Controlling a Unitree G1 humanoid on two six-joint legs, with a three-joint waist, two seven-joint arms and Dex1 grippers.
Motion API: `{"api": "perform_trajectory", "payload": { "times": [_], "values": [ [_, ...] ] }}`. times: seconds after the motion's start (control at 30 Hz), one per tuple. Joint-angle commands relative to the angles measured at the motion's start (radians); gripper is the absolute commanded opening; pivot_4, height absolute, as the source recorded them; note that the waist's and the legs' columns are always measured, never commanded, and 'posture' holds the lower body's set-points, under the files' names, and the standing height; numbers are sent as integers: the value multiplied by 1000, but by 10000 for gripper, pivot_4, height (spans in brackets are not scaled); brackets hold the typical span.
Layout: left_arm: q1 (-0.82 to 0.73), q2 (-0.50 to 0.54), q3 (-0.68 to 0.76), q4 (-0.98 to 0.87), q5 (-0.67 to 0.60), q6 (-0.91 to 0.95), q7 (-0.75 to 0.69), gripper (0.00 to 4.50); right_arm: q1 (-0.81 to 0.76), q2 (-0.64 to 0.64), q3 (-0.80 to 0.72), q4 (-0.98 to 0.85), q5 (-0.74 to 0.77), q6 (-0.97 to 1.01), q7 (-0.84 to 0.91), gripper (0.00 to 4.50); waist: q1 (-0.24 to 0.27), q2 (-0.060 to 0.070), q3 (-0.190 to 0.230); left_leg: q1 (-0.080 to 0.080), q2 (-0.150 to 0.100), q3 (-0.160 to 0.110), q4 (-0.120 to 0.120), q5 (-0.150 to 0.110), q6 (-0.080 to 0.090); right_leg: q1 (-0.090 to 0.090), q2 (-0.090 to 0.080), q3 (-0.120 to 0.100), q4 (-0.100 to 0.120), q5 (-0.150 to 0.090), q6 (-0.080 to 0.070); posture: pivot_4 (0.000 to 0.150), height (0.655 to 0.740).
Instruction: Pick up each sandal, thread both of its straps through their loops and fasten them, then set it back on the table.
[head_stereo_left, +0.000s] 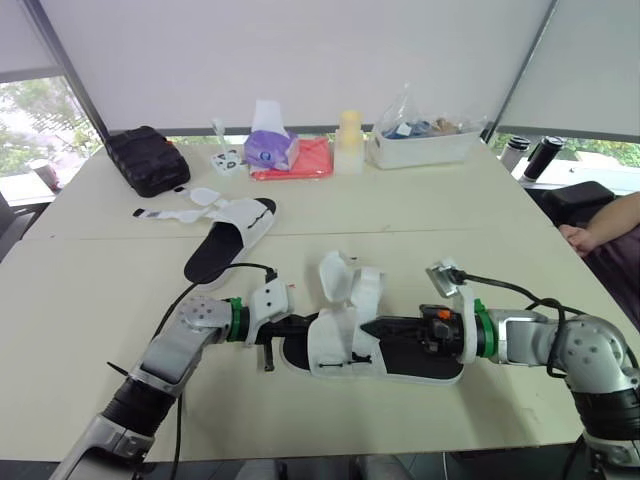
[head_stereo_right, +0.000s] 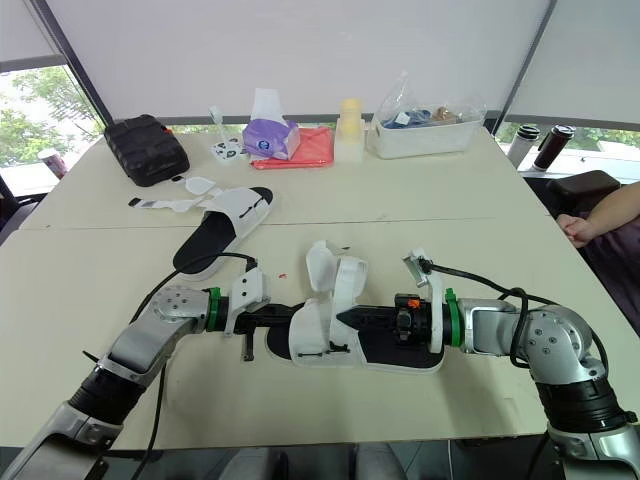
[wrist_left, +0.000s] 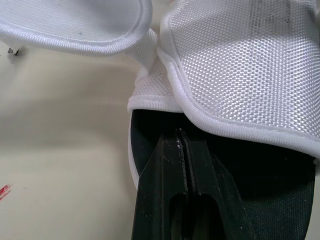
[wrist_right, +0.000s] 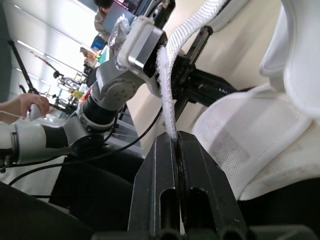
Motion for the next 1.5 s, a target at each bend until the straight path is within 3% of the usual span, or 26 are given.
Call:
{"api": "perform_trajectory", "payload": {
  "times": [0.03,0.4,0.7,0.9,1.13,1.23,1.4,1.5],
  "values": [
    [16,-2,-18,-1,16,8,4,0,19,-2,-5,-25,-27,6,2,565,0,0,0,0,0,0,0,0,0,0,0,0,0,0,0,1500,7400],
    [8,-1,-17,8,18,1,2,0,11,-31,98,-73,-320,-142,97,565,-1,0,0,0,0,0,0,0,0,0,0,0,0,0,0,1500,7400],
    [11,-1,-16,4,17,2,5,0,38,-67,109,-174,-367,-212,261,565,-1,0,0,0,-1,0,0,0,0,0,1,0,0,0,0,1500,7400],
    [13,-6,-17,1,17,5,12,0,39,-92,180,-197,-475,-254,295,565,-1,0,0,0,-1,0,0,0,0,0,1,0,0,0,0,1500,7400],
    [17,-9,-17,-1,17,6,18,0,55,-78,179,-198,-493,-252,296,565,-1,0,0,0,-1,0,0,0,0,0,0,0,0,0,0,1500,7400],
    [20,-8,-16,-3,16,8,18,0,73,-79,122,-209,-448,-238,295,8402,0,0,0,0,-1,0,0,0,0,0,0,0,0,0,0,1500,7400],
    [27,-2,-11,-11,14,10,21,0,104,-101,-65,-210,-365,-205,233,33489,0,0,0,0,-1,0,0,0,0,0,0,0,0,0,0,1500,7400],
    [30,1,-10,-17,11,12,20,0,156,-156,-162,-217,-323,-166,235,33489,1,0,0,0,-1,0,0,0,0,0,0,0,0,0,0,1500,7400]
  ]
}}
